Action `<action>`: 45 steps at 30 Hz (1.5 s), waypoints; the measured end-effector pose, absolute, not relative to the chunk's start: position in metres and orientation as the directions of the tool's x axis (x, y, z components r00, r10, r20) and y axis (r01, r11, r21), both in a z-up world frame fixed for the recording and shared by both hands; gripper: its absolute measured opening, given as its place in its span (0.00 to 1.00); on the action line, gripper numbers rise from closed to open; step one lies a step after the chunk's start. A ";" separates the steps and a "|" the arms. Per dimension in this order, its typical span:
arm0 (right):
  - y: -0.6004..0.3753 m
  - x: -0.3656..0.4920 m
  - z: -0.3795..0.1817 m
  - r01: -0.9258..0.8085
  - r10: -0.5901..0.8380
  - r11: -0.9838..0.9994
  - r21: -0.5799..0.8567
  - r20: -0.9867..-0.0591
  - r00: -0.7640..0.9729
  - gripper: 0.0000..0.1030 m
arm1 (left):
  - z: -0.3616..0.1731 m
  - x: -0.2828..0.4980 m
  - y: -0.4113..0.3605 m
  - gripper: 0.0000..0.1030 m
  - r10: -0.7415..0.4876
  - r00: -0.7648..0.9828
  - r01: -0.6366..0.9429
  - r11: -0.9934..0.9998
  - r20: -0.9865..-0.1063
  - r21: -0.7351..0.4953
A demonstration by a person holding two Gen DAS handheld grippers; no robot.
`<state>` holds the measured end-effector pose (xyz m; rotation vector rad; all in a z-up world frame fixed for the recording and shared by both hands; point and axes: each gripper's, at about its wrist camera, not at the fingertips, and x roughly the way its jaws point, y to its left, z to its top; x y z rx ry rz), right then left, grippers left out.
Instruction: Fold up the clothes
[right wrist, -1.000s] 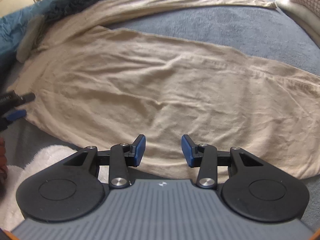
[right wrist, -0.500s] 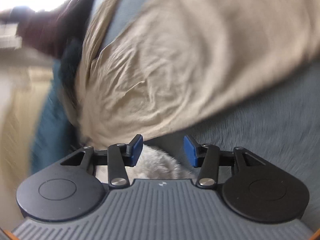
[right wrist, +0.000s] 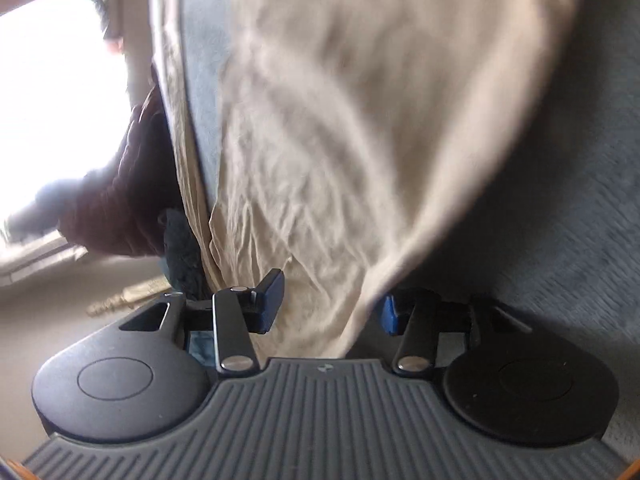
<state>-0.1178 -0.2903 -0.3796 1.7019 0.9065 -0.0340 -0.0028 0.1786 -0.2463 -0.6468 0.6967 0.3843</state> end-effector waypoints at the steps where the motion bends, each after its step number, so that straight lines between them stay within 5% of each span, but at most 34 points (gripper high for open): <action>1: -0.287 -0.119 -0.382 0.582 0.552 -0.066 0.810 -0.456 0.698 0.44 | -0.248 -0.003 0.183 0.71 0.119 0.704 -0.546 0.722 -0.700 -0.426; 14: -0.257 -0.105 -0.385 0.562 0.575 -0.070 0.824 -0.427 0.698 0.39 | -0.260 0.028 0.268 0.60 0.211 0.710 -0.651 0.561 -0.672 -0.511; 19: -0.238 -0.092 -0.390 0.564 0.639 -0.038 0.825 -0.414 0.649 0.36 | -0.273 0.040 0.290 0.37 0.194 0.734 -0.638 0.525 -0.651 -0.563; 23: -0.225 -0.075 -0.389 0.587 0.660 0.049 0.808 -0.468 0.589 0.10 | -0.279 0.050 0.293 0.15 0.207 0.730 -0.641 0.538 -0.651 -0.547; 26: -0.221 -0.062 -0.375 0.623 0.627 0.120 0.773 -0.546 0.556 0.04 | -0.276 0.053 0.291 0.09 0.219 0.707 -0.661 0.542 -0.672 -0.519; 34: -0.235 0.020 -0.277 0.575 0.504 0.340 0.744 -0.660 0.556 0.02 | -0.215 0.085 0.269 0.08 0.247 0.651 -0.680 0.609 -0.718 -0.408; 45: -0.300 0.171 -0.195 0.386 0.409 0.604 0.697 -0.687 0.601 0.01 | -0.152 0.226 0.233 0.08 0.222 0.682 -0.636 0.650 -0.697 -0.416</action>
